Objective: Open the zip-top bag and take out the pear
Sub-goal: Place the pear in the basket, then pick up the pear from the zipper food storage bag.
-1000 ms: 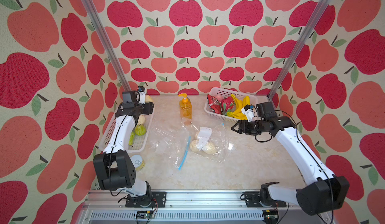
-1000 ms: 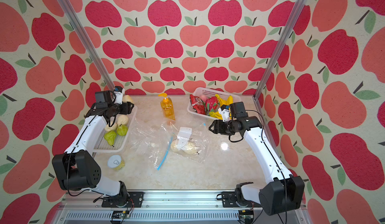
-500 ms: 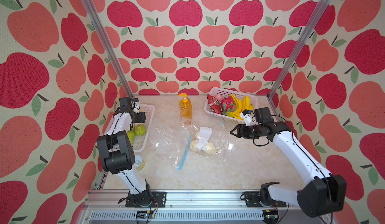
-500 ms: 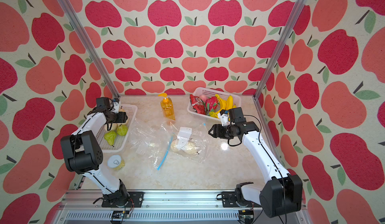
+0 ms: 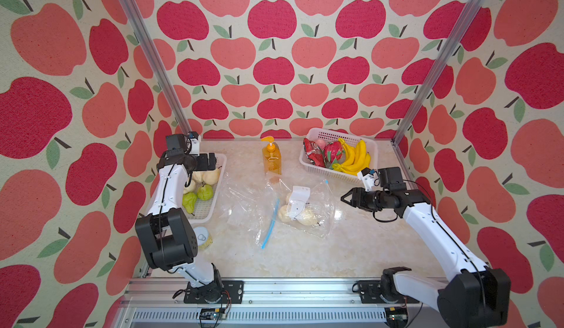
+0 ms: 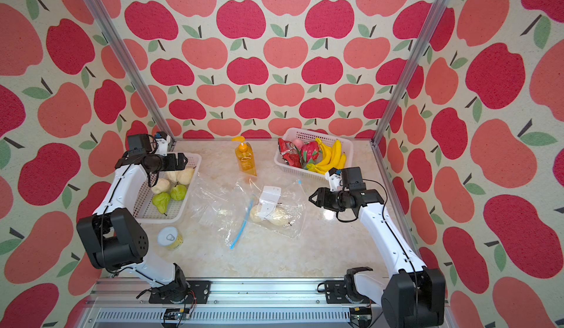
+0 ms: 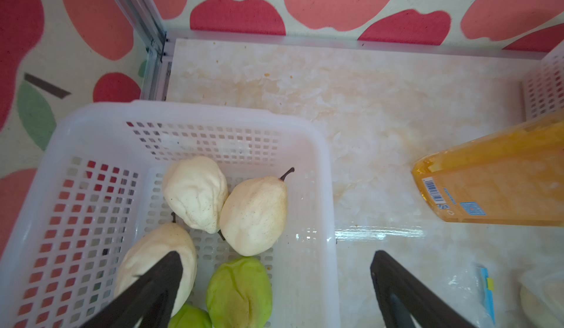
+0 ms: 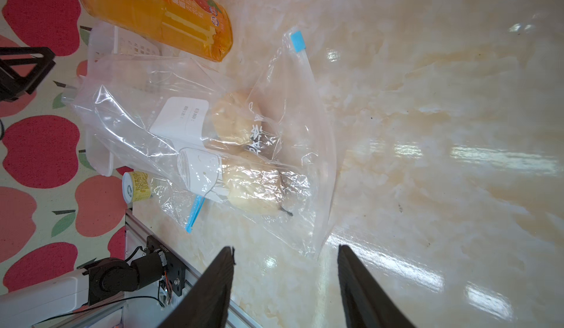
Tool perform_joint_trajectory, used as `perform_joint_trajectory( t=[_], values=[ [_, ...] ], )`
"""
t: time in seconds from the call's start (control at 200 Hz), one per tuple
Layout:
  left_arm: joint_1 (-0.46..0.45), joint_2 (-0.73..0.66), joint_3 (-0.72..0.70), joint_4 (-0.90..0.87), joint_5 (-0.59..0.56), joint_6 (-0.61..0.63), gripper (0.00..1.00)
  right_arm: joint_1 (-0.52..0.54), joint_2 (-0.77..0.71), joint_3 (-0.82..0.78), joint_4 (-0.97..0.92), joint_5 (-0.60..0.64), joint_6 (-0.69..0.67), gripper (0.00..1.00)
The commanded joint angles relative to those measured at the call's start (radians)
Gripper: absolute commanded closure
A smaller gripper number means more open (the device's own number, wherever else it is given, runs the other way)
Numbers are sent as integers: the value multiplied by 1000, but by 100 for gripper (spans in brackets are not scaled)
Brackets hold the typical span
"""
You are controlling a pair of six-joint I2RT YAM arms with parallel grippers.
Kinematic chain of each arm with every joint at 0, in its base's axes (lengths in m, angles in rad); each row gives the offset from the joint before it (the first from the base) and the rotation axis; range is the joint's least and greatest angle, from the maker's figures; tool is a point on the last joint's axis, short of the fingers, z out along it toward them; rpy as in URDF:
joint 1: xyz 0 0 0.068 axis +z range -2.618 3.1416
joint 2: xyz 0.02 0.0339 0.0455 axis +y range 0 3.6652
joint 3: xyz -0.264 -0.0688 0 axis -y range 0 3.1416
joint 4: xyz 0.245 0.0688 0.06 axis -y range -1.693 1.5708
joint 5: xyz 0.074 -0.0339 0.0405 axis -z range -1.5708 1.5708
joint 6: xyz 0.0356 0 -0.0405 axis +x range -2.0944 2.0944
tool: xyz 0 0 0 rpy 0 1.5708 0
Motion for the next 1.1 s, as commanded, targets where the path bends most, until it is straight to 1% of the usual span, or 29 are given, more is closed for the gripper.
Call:
perform_joint_trajectory(
  t=[0.0, 0.09, 0.205, 0.31, 0.48, 0.52, 0.585, 0.7, 0.84, 0.905, 1.011, 1.096],
  values=[
    [-127, -67, 47, -111, 73, 16, 2, -18, -26, -63, 63, -68, 79, 56],
    [-237, -90, 52, -160, 90, 2, 3, -18, -24, -115, 114, -99, 117, 66],
    [-394, -113, 24, -168, 113, -20, 5, -19, -10, -166, 170, -113, 154, 71],
    [-530, -139, -6, -149, 91, -48, 8, -18, 11, -188, 205, -73, 179, 79],
    [-686, -154, -53, -95, 145, -112, 11, -19, 84, -201, 239, 37, 208, 89],
    [-710, -148, -64, -83, 158, -117, 11, -19, 101, -206, 253, 60, 211, 90],
    [-739, -130, -83, -71, 139, -136, 12, -19, 138, -208, 274, 80, 208, 91],
    [-753, -92, -110, -53, 140, -171, 16, -17, 208, -205, 327, 55, 203, 91],
    [-772, -42, -134, -22, 168, -204, 23, -14, 303, -180, 374, 17, 179, 91],
    [-785, -12, -132, -12, 198, -216, 26, -11, 354, -164, 391, 9, 168, 91],
    [-815, 33, -119, -6, 209, -226, 31, -4, 421, -149, 447, -48, 152, 91],
    [-836, 70, -104, -13, 201, -238, 35, 6, 437, -153, 500, -108, 135, 91]
  ],
)
